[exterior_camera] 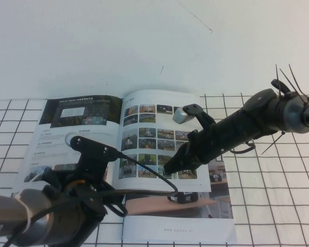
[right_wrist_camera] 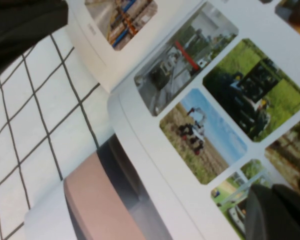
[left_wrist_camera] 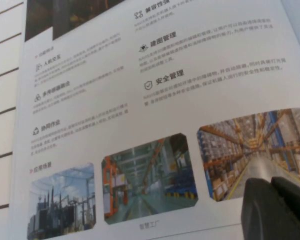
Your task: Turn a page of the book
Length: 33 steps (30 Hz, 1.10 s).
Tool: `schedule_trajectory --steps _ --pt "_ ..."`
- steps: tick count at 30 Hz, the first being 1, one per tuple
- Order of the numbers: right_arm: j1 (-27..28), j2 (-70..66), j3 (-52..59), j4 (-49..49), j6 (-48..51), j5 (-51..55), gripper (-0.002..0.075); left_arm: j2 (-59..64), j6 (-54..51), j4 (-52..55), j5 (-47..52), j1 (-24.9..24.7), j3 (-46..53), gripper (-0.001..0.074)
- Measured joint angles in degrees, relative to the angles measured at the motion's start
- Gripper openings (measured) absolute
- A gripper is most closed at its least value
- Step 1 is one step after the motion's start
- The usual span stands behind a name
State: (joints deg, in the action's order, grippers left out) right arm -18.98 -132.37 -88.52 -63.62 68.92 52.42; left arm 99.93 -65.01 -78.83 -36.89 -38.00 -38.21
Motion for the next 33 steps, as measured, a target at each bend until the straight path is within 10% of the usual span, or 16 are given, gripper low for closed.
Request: schedule_trajectory --steps 20,33 --pt "2.1 17.6 0.0 2.8 1.6 2.9 0.0 -34.2 -14.2 4.2 28.6 0.0 0.0 -0.0003" --pt "2.5 46.6 3.1 22.1 -10.9 -3.2 0.0 -52.2 -17.0 -9.0 29.0 0.0 3.0 -0.0003"
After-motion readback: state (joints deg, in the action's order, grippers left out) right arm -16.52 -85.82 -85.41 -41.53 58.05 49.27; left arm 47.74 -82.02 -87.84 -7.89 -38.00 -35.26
